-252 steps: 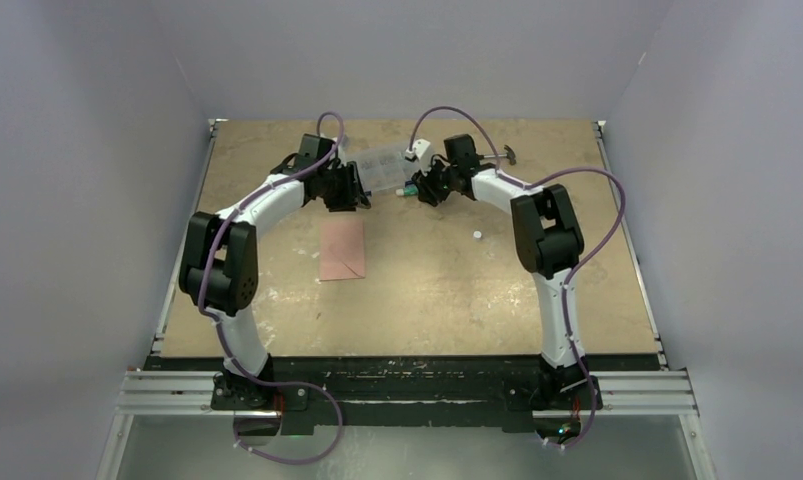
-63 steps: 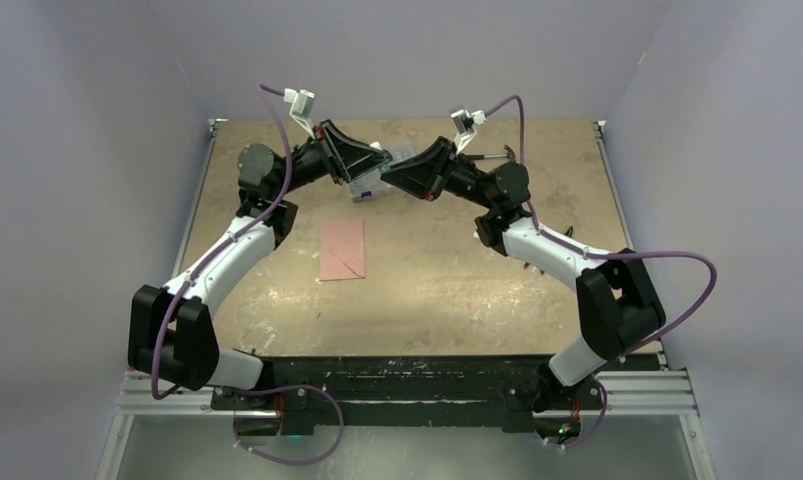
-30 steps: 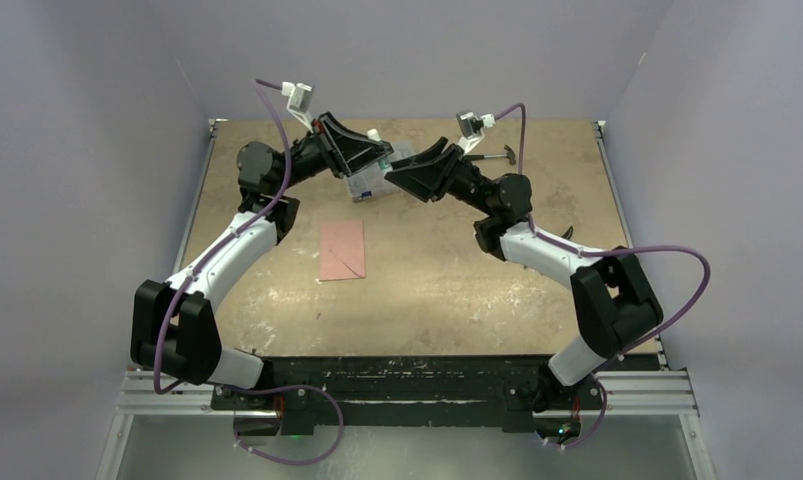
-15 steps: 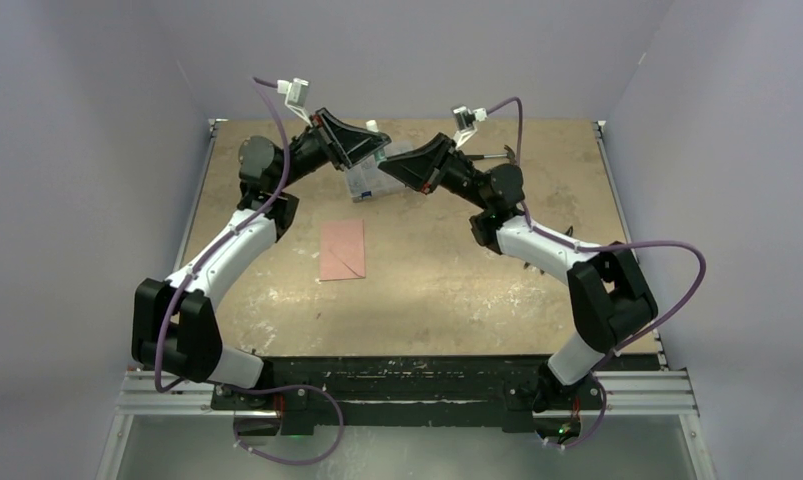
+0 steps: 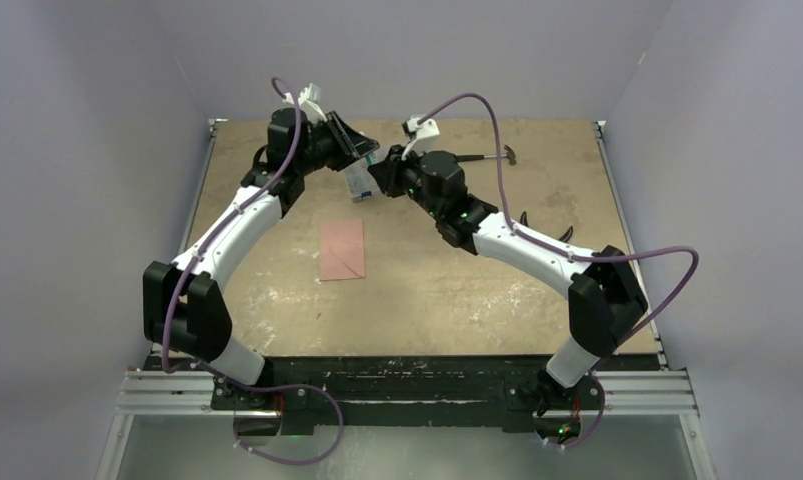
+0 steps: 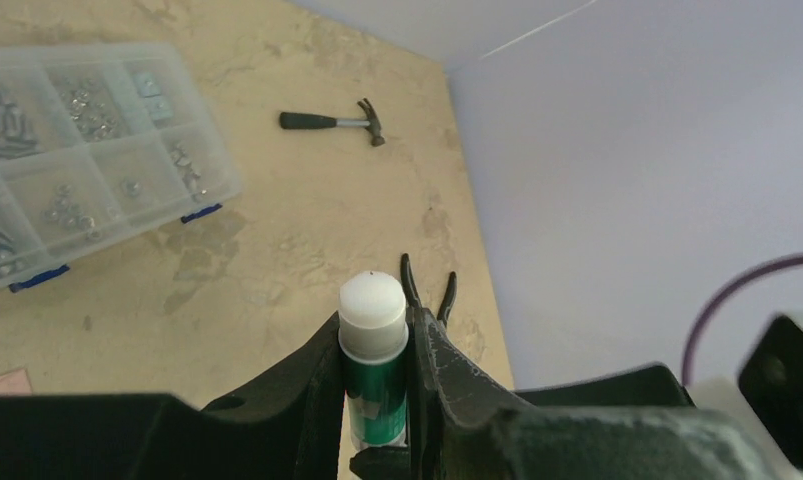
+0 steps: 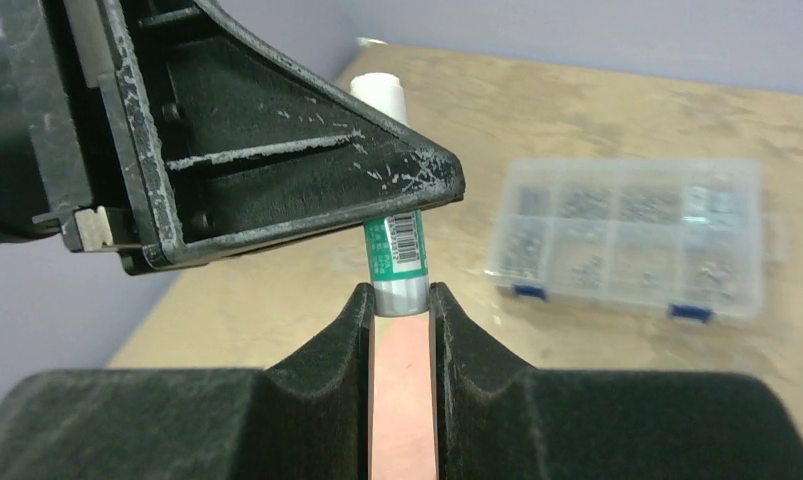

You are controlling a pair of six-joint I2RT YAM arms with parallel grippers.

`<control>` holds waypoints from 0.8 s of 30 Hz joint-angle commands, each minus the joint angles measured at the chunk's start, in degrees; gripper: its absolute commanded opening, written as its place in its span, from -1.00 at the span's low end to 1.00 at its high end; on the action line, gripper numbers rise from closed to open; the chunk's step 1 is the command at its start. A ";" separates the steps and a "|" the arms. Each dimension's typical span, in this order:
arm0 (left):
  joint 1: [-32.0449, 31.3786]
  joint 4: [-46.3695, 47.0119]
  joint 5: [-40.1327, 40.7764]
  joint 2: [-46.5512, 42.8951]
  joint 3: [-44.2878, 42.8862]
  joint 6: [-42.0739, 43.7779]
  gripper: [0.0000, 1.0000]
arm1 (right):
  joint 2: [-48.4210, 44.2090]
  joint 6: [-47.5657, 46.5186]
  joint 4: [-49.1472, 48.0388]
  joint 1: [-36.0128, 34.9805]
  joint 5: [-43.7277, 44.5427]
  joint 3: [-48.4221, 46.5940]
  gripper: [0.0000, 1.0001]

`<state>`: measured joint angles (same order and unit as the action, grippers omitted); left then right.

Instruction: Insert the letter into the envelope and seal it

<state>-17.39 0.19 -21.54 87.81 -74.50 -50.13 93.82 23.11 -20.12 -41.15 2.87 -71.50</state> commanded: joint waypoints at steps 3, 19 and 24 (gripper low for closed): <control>-0.71 -12.34 -0.05 1.15 -4.17 -2.27 -1.00 | 1.16 -11.65 7.87 -1.38 31.66 -6.51 -0.95; 0.25 11.50 -14.17 -1.99 -1.57 -1.04 -1.00 | -14.78 53.66 -27.28 9.00 -20.25 18.68 0.72; 0.25 19.80 -17.00 -3.09 0.69 -6.35 -1.00 | -12.90 57.56 -29.62 7.84 -18.41 18.94 0.68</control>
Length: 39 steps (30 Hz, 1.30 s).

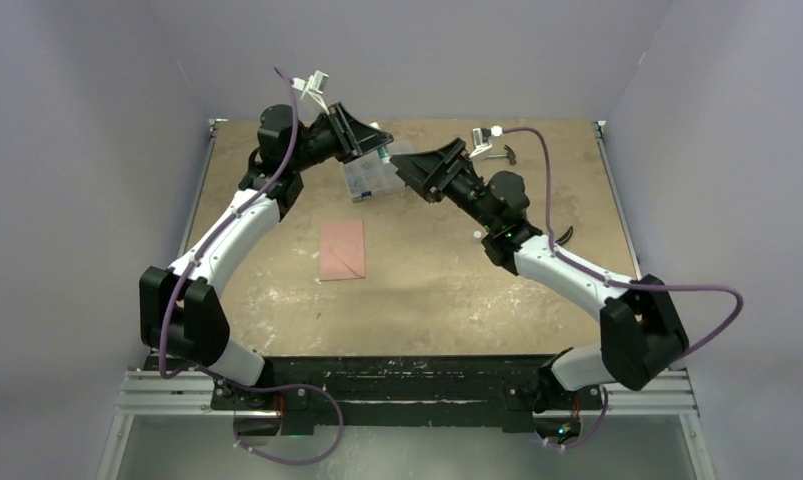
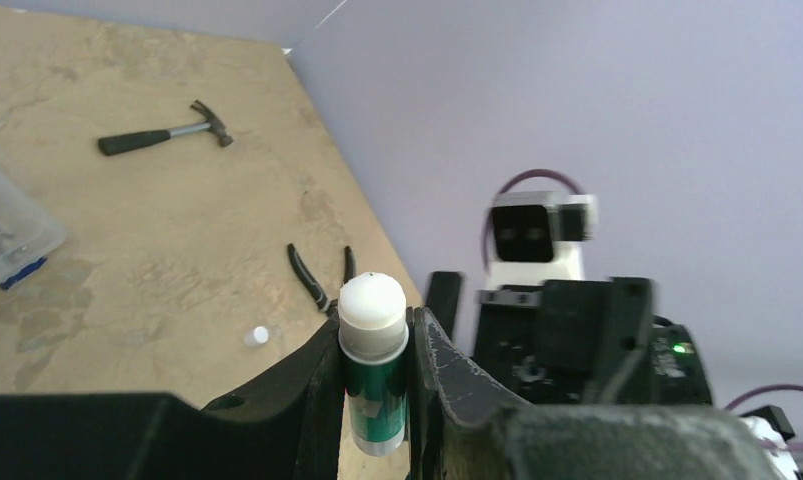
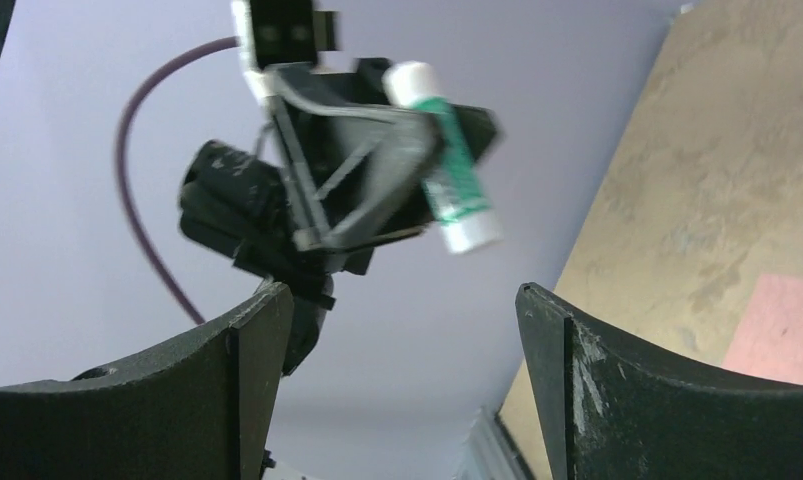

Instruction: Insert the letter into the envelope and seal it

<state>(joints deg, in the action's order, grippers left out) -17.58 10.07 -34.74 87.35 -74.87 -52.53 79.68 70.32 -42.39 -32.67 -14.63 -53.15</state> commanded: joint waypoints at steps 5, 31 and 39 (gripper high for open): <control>0.45 10.93 -3.77 -3.15 0.74 -5.66 -1.00 | 3.54 12.54 -17.73 -0.78 -0.78 2.48 0.32; 0.27 17.88 -3.15 -3.32 3.26 -13.86 -1.00 | 10.48 10.29 -17.20 -0.70 -0.46 -5.29 -0.31; 0.35 7.58 1.60 -3.33 1.76 -11.03 -1.00 | 8.57 6.78 -15.60 -0.71 0.58 -2.75 -0.31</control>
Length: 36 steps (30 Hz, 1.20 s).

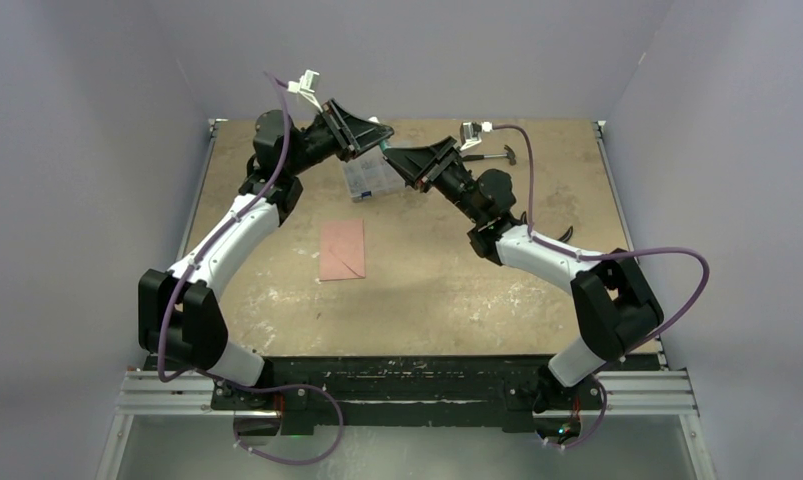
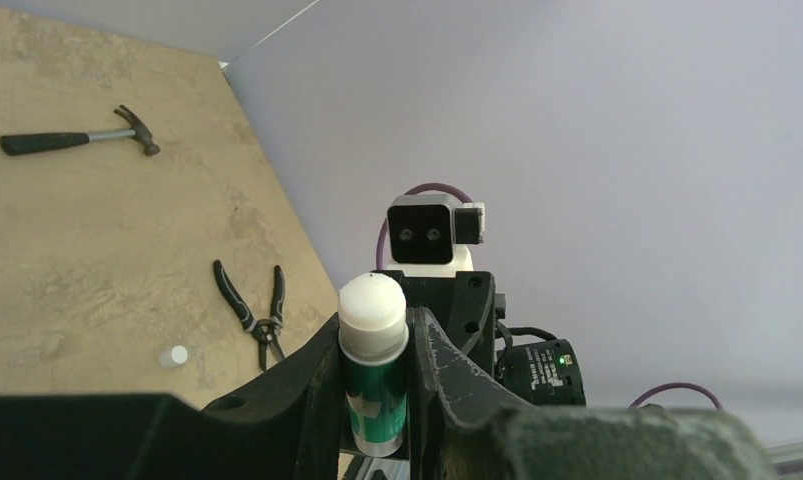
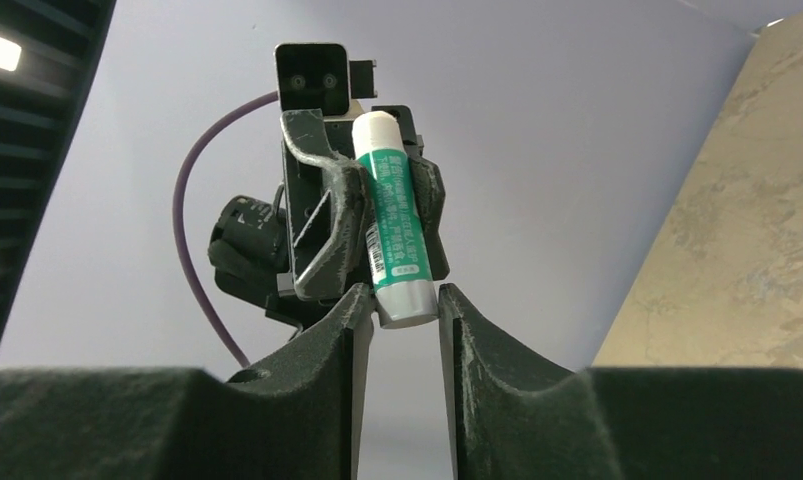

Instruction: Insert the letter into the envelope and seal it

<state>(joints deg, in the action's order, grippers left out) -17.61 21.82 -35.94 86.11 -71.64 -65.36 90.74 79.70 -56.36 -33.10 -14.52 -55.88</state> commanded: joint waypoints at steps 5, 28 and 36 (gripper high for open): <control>0.38 -5.21 3.48 -2.08 -1.41 1.99 -1.00 | -2.76 -2.87 -2.19 -0.25 0.72 0.97 -0.34; 0.38 -43.22 18.49 2.10 -10.50 10.37 -1.00 | 2.91 -73.91 27.05 -8.25 32.33 -14.19 -0.97; 0.49 -33.53 17.77 -1.04 -9.50 15.03 -1.00 | -2.73 -53.61 28.44 -2.42 10.39 -12.58 0.39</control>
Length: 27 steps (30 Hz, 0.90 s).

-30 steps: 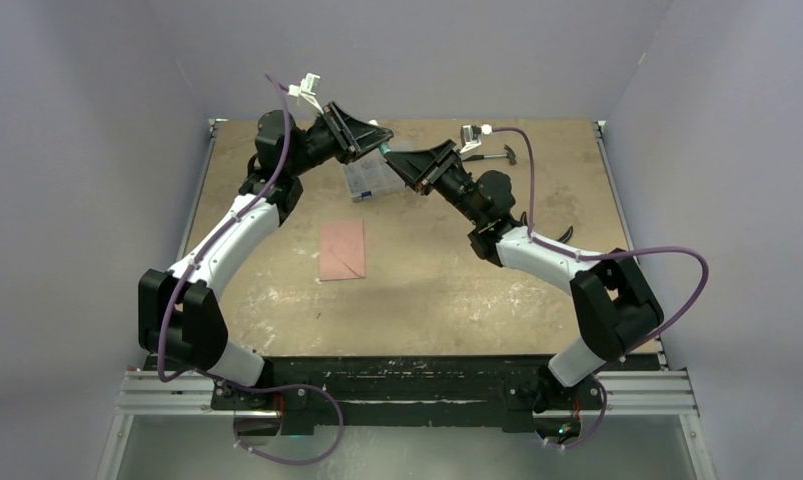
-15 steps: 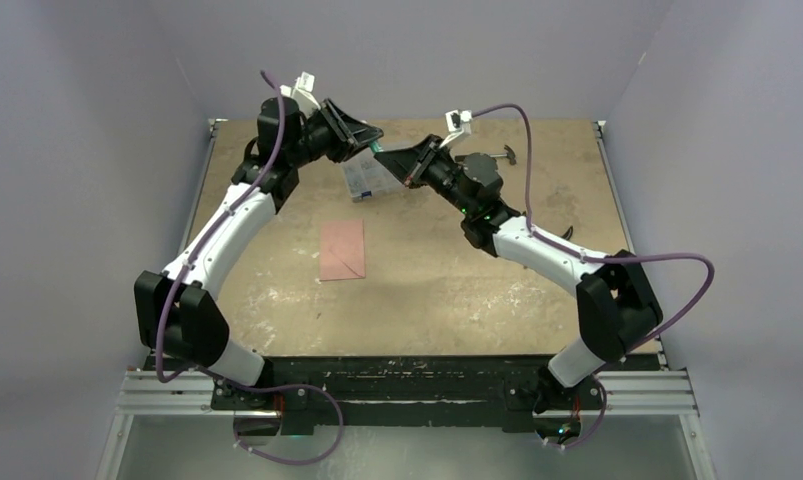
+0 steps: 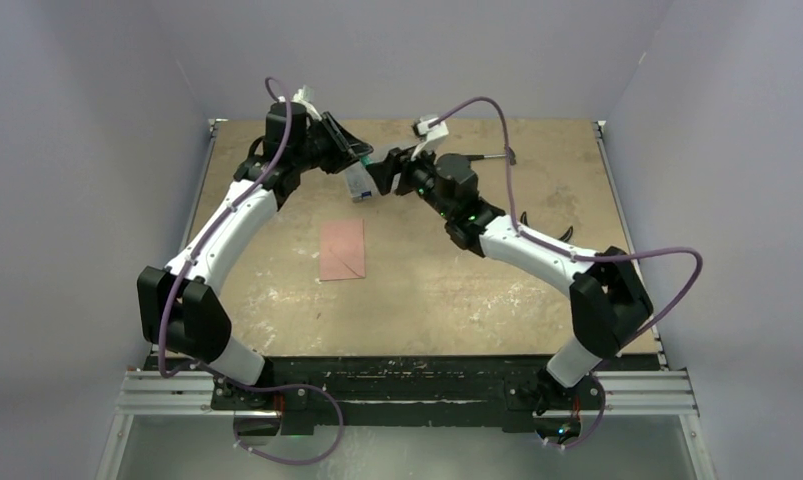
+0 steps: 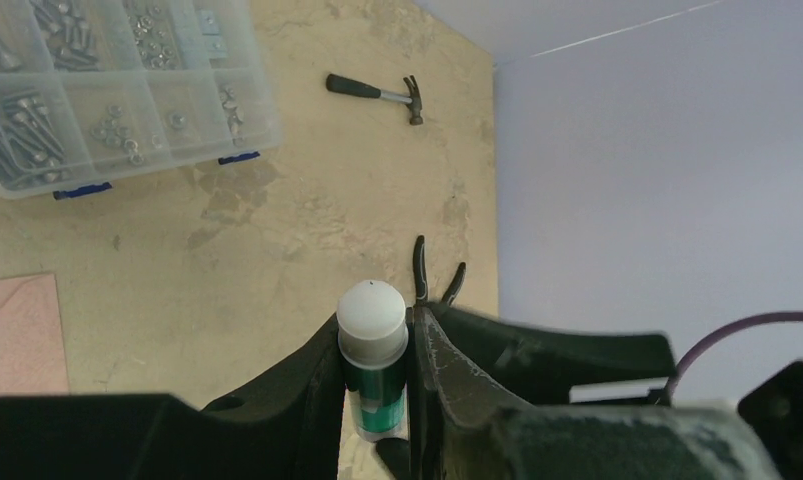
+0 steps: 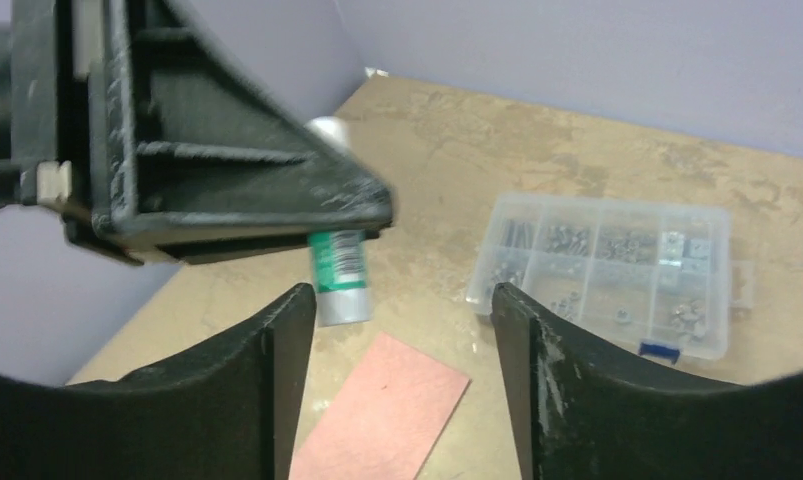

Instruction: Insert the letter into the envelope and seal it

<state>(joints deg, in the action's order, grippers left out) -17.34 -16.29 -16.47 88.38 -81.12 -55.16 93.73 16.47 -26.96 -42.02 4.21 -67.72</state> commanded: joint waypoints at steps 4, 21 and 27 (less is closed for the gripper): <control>1.98 10.64 -7.99 -5.01 0.00 4.65 -1.00 | -11.73 36.70 -14.01 13.73 -23.52 8.52 0.74; 1.79 47.29 -34.17 -11.01 4.26 6.72 -1.00 | 1.97 72.07 -74.88 8.87 -38.15 9.50 0.42; 1.52 54.15 -37.27 -10.68 5.41 2.60 -1.00 | 3.34 71.81 -74.00 8.85 -36.31 8.56 0.45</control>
<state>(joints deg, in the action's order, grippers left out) -15.51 30.11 -50.00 78.48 -76.69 -50.26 97.95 87.55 -84.93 -33.30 -31.57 -56.64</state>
